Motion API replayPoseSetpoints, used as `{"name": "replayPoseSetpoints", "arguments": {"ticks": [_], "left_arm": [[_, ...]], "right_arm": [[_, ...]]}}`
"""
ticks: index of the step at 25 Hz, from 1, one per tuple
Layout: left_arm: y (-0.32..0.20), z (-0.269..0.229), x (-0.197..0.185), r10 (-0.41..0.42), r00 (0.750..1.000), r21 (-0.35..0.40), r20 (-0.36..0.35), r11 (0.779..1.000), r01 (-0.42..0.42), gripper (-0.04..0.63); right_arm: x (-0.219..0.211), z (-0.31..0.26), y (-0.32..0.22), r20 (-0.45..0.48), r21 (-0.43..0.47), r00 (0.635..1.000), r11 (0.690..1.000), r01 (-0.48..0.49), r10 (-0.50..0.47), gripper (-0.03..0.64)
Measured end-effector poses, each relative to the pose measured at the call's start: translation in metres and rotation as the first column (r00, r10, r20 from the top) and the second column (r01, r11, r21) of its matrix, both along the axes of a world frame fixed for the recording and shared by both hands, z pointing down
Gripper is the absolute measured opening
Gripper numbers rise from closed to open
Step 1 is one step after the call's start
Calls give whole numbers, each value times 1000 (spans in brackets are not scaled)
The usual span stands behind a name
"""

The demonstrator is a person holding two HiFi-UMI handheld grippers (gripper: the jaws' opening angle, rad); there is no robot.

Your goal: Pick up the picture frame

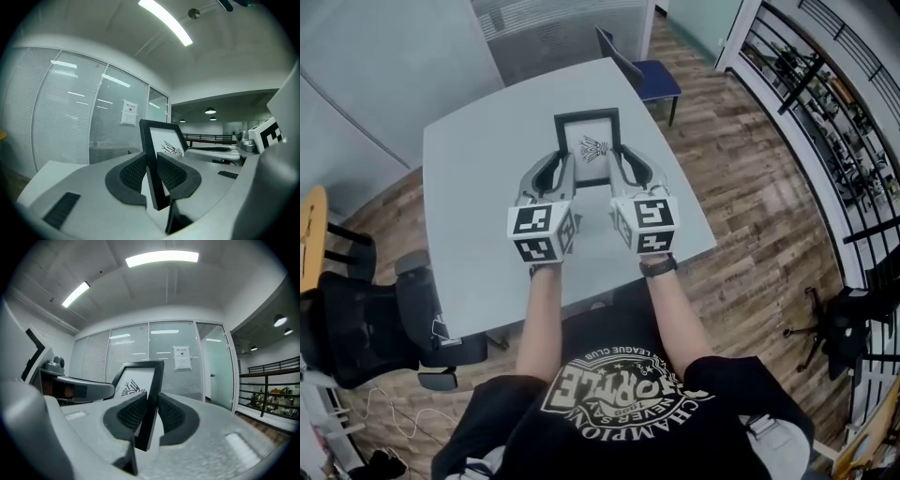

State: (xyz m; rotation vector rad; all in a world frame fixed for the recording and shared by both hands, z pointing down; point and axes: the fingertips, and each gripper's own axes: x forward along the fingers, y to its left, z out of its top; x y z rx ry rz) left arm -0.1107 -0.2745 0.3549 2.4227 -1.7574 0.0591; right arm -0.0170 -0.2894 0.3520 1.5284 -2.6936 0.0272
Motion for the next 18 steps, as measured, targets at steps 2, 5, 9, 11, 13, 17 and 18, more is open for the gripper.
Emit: {"name": "replayPoseSetpoints", "arguments": {"ticks": [2,5,9,11,13,17,18], "left_arm": [[3,-12,1,-2,1000,25,5,1000,2,75],[8,-27,1,-6,1000,61,14,998,5,75],[9,-38,0,-14,1000,85,13,996,13,75],[8,-37,0,-14,1000,85,8,996,13,75],[7,-36,2,-10,1000,85,3,996,10,75],[6,-38,2,-6,1000,98,0,995,6,75],[6,-40,3,-5,1000,102,-2,995,5,75]], "right_arm": [[1,-11,2,14,13,1000,1000,4,-5,72],[2,-25,6,30,36,1000,999,5,-6,71],[0,-35,6,29,61,999,998,15,-17,71],[1,-36,6,20,66,1000,998,19,-21,71],[2,-36,5,16,68,1000,998,19,-20,71],[3,-39,6,13,78,1000,997,15,-16,71],[4,-41,6,10,84,1000,996,13,-14,71]]}}
